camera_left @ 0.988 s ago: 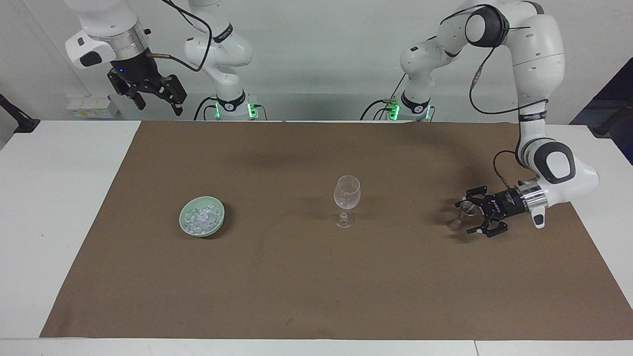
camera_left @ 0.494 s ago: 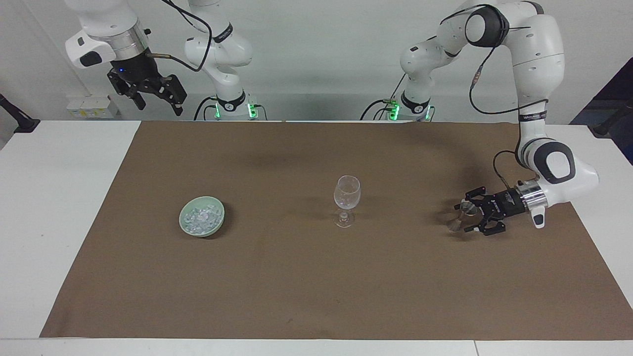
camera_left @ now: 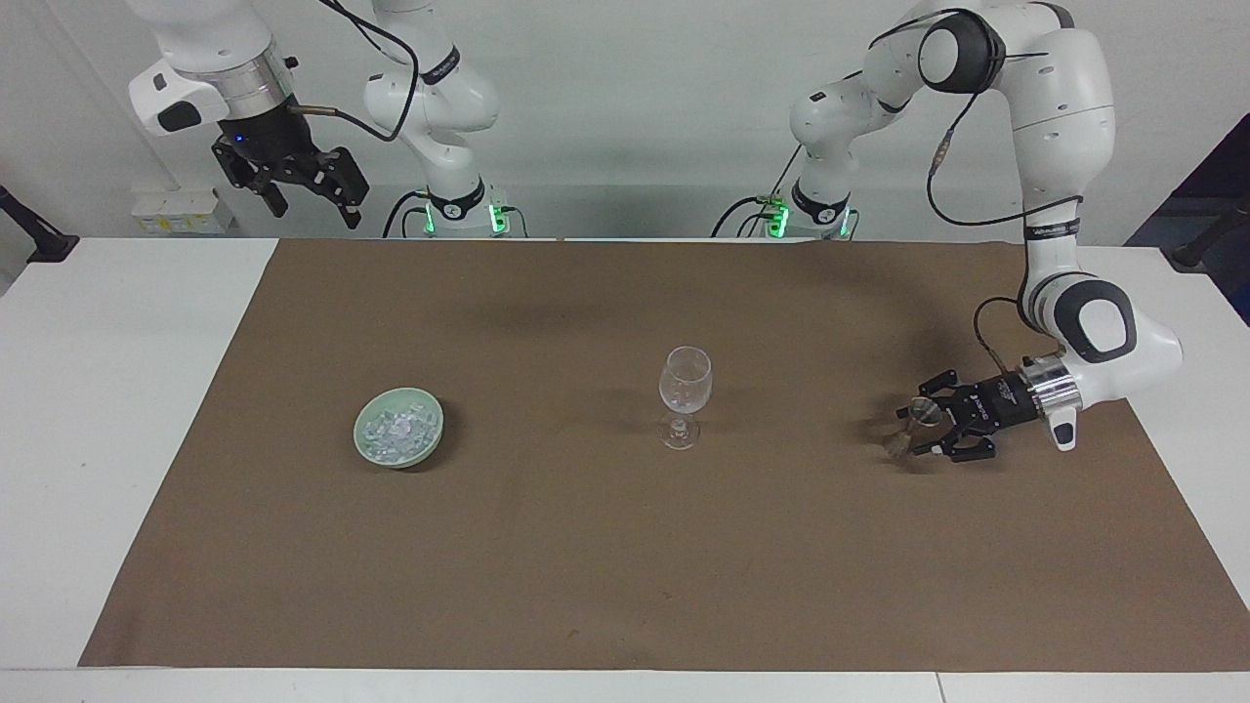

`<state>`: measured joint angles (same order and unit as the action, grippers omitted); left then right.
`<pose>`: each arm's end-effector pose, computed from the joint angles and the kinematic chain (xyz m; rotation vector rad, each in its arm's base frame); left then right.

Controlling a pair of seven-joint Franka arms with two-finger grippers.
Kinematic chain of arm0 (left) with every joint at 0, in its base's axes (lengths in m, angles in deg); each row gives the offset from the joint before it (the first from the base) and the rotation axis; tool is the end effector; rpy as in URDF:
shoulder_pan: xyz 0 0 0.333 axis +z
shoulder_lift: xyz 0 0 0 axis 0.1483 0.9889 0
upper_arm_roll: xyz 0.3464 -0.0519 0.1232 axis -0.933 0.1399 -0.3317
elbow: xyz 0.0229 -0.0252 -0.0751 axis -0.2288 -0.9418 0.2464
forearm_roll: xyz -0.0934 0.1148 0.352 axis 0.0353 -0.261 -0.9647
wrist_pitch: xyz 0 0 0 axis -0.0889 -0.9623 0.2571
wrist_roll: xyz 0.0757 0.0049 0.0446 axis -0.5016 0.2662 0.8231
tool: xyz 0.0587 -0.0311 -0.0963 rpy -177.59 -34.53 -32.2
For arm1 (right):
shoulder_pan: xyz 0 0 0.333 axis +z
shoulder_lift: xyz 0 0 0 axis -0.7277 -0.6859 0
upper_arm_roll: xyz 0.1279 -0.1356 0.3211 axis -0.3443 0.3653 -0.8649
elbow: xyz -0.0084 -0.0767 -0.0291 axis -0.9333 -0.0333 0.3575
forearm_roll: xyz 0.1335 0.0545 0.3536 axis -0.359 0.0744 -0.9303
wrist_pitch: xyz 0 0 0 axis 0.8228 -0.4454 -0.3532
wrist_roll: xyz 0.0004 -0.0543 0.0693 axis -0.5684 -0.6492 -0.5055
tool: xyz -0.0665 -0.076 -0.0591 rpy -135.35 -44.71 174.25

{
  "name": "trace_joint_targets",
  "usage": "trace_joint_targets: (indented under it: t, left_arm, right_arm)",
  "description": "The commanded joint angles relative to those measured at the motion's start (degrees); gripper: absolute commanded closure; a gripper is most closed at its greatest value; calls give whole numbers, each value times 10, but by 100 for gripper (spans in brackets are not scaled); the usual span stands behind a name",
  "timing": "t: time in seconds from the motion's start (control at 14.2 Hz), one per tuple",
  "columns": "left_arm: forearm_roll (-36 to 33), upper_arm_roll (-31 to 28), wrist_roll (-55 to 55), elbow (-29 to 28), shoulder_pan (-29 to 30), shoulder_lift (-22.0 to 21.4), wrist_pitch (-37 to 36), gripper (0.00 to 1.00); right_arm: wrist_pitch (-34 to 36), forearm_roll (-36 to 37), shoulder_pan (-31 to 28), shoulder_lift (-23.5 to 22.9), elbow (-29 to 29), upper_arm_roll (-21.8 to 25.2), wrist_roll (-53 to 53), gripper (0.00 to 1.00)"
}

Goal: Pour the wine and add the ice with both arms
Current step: 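Close the left gripper around the small dark bottle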

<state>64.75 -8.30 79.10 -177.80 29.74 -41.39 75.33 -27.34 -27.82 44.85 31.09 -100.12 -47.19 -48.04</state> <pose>0.6357 0.0920 0.3244 1.5487 1.6105 -0.8672 0.5149 -0.0017 0.7172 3.1069 -0.3173 -0.0909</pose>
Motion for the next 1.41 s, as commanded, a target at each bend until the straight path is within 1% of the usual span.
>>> trace_joint_targets:
  t: [0.0,0.14,0.35,0.56,0.63,0.85,0.92,1.13,1.34]
  left_arm:
    - [4,-8,-7,-2,-6,0,-4,45]
    - [4,-8,-7,-2,-6,0,-3,49]
    - [4,-8,-6,-2,-6,0,-2,57]
    - [4,-8,-6,-2,-5,0,-2,62]
    - [4,-8,-6,-1,-6,0,-1,65]
    - [4,-8,-6,-2,-5,0,-1,80]
    - [4,-7,-6,-2,-5,0,-1,83]
    - [4,-7,-6,-2,-5,0,-2,100]
    - [6,-6,-5,-1,-4,0,-7,100]
  right_arm:
    - [6,-5,-7,0,5,-3,-11,0]
    - [6,-5,-7,0,5,-3,-11,0]
    - [5,-5,-7,0,5,-3,-10,0]
    - [5,-5,-7,0,5,-4,-11,0]
    - [6,-6,-7,0,5,-4,-10,0]
    - [6,-5,-7,0,5,-4,-11,0]
    - [6,-5,-7,0,5,-4,-10,0]
    - [5,-6,-7,-1,5,-4,-11,0]
    - [5,-5,-7,0,5,-4,-10,0]
